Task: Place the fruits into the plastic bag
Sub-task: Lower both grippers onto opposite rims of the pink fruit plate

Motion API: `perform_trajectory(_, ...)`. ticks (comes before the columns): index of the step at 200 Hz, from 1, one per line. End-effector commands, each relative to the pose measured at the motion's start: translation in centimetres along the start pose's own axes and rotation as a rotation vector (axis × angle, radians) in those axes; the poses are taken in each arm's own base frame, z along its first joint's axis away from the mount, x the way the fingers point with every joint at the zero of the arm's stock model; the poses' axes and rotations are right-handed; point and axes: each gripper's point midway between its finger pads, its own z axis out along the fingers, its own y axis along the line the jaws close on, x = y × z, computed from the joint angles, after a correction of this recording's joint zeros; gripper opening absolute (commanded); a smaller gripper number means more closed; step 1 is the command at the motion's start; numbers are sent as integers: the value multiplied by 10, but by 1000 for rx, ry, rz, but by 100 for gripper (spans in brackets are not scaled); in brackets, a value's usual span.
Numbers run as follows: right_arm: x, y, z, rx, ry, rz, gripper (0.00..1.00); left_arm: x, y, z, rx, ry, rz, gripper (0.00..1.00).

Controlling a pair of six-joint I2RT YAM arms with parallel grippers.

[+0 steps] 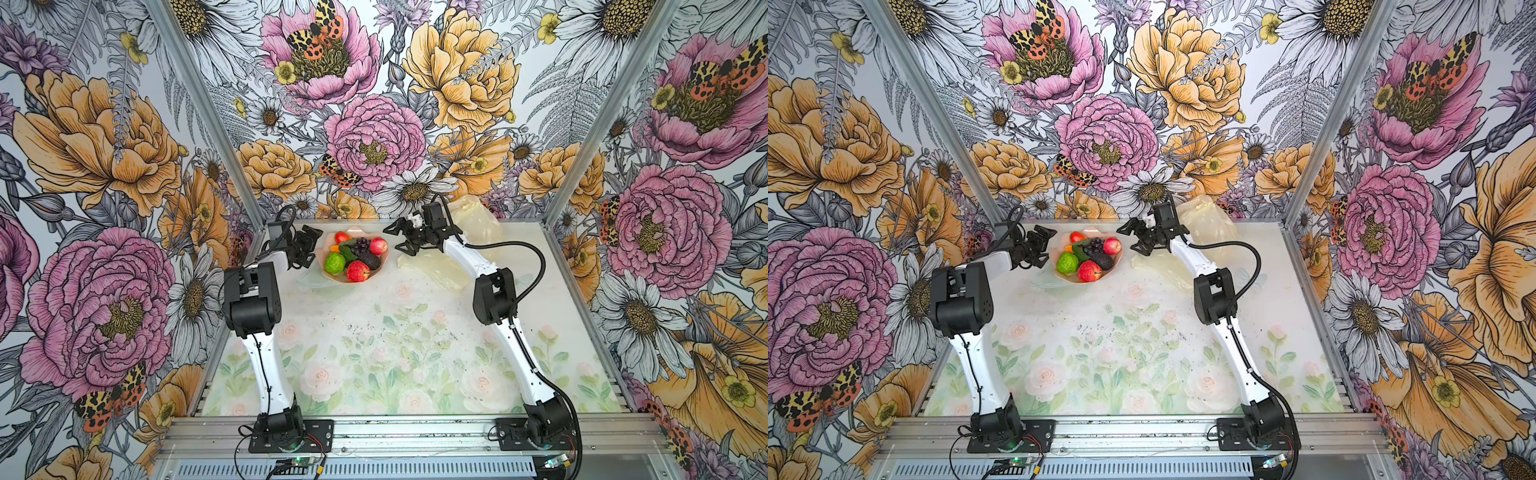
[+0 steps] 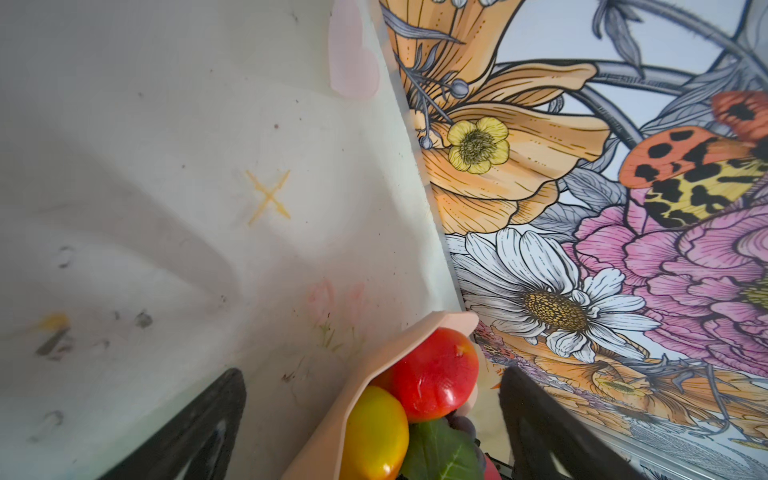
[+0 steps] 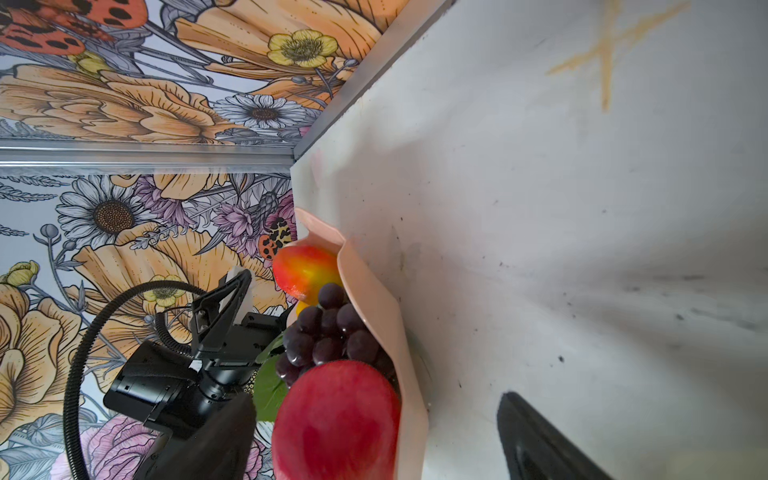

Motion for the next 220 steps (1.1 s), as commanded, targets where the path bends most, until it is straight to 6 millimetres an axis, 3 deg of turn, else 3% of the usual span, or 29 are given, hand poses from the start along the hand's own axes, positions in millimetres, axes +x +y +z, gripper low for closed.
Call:
perform_trajectory(1, -1, 11, 10, -60, -6, -22, 93, 5, -23, 9, 71, 34, 29, 92)
perform_trajectory(114, 21, 20, 27, -90, 52, -30, 93, 31, -31, 16, 103, 97, 49, 89)
perform_trajectory(220, 32, 22, 14, -59, 66, -57, 93, 51, -40, 18, 126, 142, 63, 89)
